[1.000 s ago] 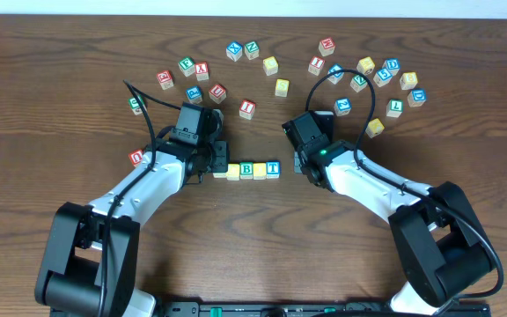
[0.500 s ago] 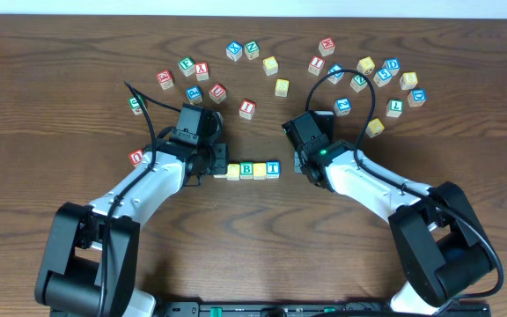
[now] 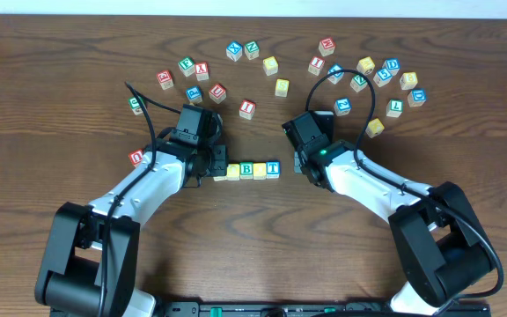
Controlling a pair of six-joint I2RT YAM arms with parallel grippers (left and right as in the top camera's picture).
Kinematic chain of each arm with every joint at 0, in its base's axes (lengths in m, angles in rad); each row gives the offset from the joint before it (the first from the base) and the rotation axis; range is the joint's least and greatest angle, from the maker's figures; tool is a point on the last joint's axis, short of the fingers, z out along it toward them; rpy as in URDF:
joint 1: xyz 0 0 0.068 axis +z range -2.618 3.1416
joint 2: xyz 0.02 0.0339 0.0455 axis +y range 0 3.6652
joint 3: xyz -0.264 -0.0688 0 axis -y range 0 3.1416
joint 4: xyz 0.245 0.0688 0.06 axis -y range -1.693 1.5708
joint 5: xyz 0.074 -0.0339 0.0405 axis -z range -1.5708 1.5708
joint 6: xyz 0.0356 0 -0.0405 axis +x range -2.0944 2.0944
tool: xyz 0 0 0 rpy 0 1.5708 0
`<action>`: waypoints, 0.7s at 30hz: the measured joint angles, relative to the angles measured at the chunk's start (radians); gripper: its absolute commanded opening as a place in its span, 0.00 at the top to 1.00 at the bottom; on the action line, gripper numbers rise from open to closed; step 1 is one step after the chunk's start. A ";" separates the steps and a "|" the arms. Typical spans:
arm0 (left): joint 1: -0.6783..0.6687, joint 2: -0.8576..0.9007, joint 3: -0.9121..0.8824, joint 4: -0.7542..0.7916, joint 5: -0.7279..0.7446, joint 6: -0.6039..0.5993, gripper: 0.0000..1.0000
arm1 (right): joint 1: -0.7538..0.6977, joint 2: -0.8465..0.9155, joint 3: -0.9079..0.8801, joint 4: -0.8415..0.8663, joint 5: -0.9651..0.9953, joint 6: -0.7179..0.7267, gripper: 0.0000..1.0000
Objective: Spell out ROBOT
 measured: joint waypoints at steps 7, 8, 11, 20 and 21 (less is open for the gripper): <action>0.000 0.000 0.000 0.030 -0.028 0.000 0.92 | 0.000 0.000 0.000 0.000 0.000 0.000 0.99; 0.000 0.000 0.000 0.034 -0.042 0.000 0.93 | 0.000 0.000 0.000 0.000 0.000 0.000 0.99; 0.001 0.000 0.000 0.030 -0.103 0.000 0.93 | 0.000 0.000 0.000 0.000 0.000 0.000 0.99; 0.028 0.000 0.000 -0.030 -0.229 -0.008 0.92 | 0.000 0.000 0.000 0.000 0.000 -0.007 0.99; 0.029 0.000 0.000 -0.039 -0.233 -0.008 0.93 | 0.000 0.000 0.000 0.000 0.000 -0.008 0.99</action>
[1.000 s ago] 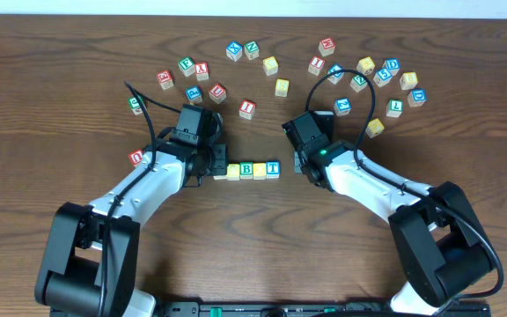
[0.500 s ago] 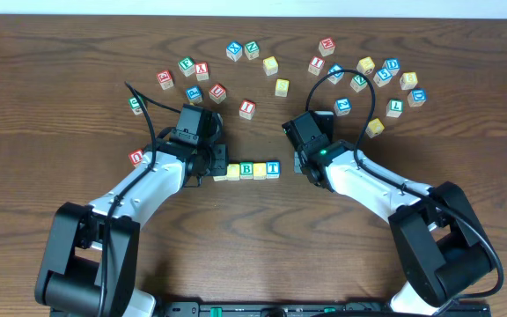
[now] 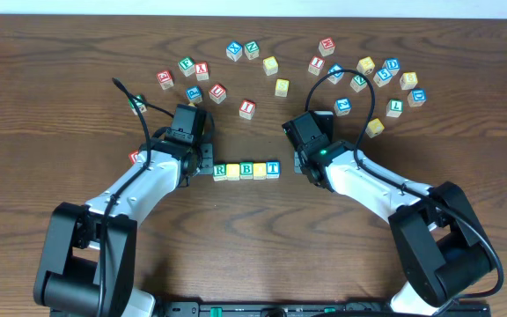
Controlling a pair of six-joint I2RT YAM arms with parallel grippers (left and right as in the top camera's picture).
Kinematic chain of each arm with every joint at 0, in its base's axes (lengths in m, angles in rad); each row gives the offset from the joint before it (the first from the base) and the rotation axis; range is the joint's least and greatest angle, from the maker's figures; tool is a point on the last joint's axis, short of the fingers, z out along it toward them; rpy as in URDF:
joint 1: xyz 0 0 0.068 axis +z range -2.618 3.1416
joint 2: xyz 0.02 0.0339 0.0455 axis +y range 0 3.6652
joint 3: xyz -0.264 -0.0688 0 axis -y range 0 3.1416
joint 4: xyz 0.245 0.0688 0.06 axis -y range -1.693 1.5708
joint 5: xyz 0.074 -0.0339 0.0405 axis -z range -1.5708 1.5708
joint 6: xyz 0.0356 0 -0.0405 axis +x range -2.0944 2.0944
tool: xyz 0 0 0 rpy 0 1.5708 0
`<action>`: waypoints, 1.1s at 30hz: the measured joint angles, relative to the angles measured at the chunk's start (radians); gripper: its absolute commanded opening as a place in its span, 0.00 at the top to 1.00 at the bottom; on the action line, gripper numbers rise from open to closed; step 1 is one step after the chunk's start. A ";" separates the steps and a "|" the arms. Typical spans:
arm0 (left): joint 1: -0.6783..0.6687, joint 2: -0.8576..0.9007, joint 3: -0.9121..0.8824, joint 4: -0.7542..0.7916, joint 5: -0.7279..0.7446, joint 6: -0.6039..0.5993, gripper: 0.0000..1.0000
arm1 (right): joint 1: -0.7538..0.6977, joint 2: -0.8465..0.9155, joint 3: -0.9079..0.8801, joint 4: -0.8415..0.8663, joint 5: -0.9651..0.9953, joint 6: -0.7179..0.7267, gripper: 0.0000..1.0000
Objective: Spell out ROBOT
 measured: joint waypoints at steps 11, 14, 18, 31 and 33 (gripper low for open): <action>0.000 0.000 0.000 -0.019 0.054 0.000 0.92 | 0.000 0.000 0.000 0.000 0.000 -0.003 0.99; 0.000 0.000 0.000 -0.019 0.062 0.000 0.92 | 0.000 0.000 0.000 0.000 0.000 -0.004 0.99; 0.000 0.000 0.000 -0.011 0.103 0.001 0.93 | 0.000 0.000 0.000 0.000 0.000 -0.004 0.99; 0.000 0.000 0.000 -0.013 0.141 0.001 0.93 | 0.000 0.000 0.000 0.000 0.000 -0.004 0.99; 0.000 0.000 0.000 -0.022 0.144 0.001 0.93 | 0.000 0.000 0.000 0.000 0.000 -0.004 0.99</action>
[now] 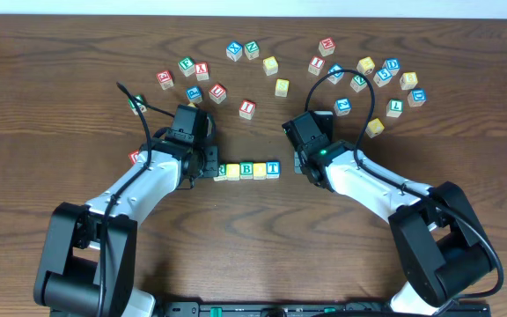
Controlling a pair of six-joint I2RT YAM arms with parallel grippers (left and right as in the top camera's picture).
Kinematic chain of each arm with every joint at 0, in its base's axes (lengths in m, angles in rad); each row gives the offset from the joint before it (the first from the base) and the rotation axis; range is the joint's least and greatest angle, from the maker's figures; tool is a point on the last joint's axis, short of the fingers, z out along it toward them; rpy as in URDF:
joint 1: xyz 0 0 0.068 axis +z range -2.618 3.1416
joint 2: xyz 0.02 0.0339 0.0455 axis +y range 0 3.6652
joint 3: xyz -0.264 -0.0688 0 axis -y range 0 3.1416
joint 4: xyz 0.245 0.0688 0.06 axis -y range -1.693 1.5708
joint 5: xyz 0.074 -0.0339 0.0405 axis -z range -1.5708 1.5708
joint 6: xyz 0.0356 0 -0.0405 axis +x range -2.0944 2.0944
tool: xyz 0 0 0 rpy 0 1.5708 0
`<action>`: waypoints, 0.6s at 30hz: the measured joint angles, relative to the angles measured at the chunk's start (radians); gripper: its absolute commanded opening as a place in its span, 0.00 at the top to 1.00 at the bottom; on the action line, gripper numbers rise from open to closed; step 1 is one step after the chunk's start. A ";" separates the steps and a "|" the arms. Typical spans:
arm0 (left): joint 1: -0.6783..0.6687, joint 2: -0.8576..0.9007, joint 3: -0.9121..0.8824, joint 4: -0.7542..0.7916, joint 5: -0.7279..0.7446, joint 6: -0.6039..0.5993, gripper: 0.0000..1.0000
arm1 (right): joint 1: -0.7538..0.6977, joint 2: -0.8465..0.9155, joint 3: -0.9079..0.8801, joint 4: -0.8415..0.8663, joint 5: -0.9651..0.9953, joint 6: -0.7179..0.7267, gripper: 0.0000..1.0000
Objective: Spell out ROBOT
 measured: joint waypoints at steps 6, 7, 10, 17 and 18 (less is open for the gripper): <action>0.000 0.000 0.000 -0.011 0.006 0.000 0.93 | 0.000 0.000 0.000 0.000 0.000 0.000 0.99; 0.000 0.000 0.000 -0.011 0.008 0.000 0.93 | 0.000 0.000 0.000 0.000 0.000 0.000 0.99; 0.000 0.000 0.000 -0.010 0.024 0.000 0.92 | 0.000 0.000 0.000 0.000 0.000 0.000 0.99; 0.000 0.000 0.000 -0.007 0.045 0.000 0.92 | 0.000 0.000 0.000 0.000 0.000 0.000 0.99; 0.000 0.000 0.000 -0.007 0.045 0.000 0.93 | 0.000 0.000 0.000 0.000 0.000 0.000 0.99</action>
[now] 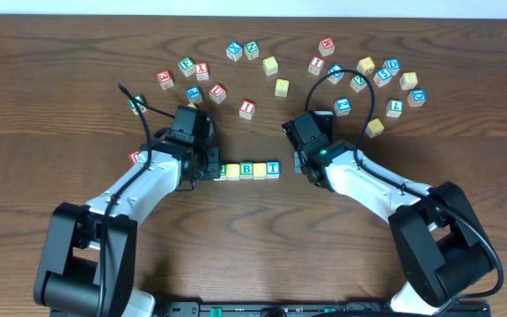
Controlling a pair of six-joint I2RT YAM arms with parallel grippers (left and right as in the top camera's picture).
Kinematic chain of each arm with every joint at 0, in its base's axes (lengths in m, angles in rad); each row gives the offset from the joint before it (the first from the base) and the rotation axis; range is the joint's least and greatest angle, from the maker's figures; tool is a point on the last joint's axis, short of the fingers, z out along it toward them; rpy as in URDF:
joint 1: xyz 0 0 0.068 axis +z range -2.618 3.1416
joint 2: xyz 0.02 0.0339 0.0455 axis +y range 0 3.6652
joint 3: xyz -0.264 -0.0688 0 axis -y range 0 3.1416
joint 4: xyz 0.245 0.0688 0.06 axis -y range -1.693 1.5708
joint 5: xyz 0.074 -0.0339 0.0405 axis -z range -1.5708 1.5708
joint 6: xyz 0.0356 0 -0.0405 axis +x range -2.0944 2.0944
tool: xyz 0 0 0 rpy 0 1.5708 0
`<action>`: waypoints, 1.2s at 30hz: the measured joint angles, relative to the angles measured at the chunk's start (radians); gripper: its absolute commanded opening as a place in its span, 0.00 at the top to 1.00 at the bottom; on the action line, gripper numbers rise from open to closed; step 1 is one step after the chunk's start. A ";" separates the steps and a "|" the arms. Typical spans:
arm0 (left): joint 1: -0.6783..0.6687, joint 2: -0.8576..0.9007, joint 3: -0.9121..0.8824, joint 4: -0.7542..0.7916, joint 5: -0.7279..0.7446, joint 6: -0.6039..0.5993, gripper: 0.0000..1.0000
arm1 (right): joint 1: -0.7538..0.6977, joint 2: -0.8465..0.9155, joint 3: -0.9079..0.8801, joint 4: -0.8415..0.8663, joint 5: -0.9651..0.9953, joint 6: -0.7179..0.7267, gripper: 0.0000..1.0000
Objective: Spell out ROBOT
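A row of letter blocks lies at mid-table: a plain yellow face (233, 170), B (247, 169), another yellow face (260, 169) and T (274, 167). My left gripper (213, 167) sits at the row's left end and covers the first block there. Its fingers are dark against the wood, and their gap does not show. My right gripper (300, 164) rests just right of the T block, apart from it. Its fingers are hidden under the wrist.
Loose letter blocks lie scattered along the far side: a group at back left (194, 92), a few at back middle (270, 64), one red-lettered block (247, 107) nearer the row, many at back right (383, 76). A red block (136, 157) peeks out beside my left arm.
My left gripper has shifted slightly right, so it now covers more of the row's leftmost block. The other blocks in the row and my right arm have not moved.
At first my left gripper lay over the row's left end, hiding the first block. Then it stood back to the left, and a green R showed at that end. After that it was against the R again, and now it covers it. The right arm stayed still throughout.
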 measured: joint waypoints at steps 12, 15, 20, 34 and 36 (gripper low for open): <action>0.000 0.000 0.000 0.001 0.003 0.000 0.93 | 0.000 0.000 0.000 0.000 0.000 0.000 0.99; 0.000 0.000 0.000 0.003 0.011 0.001 0.92 | 0.000 0.000 0.000 0.000 0.000 0.000 0.99; 0.000 0.000 0.000 0.013 0.039 0.008 0.92 | 0.000 0.000 0.000 0.000 0.000 0.000 0.99; 0.000 0.000 0.000 -0.004 -0.107 0.008 0.93 | 0.000 0.000 0.000 0.000 0.000 0.000 0.99; 0.001 0.000 0.000 -0.005 -0.154 0.007 0.93 | 0.000 0.000 0.000 0.000 0.000 0.000 0.99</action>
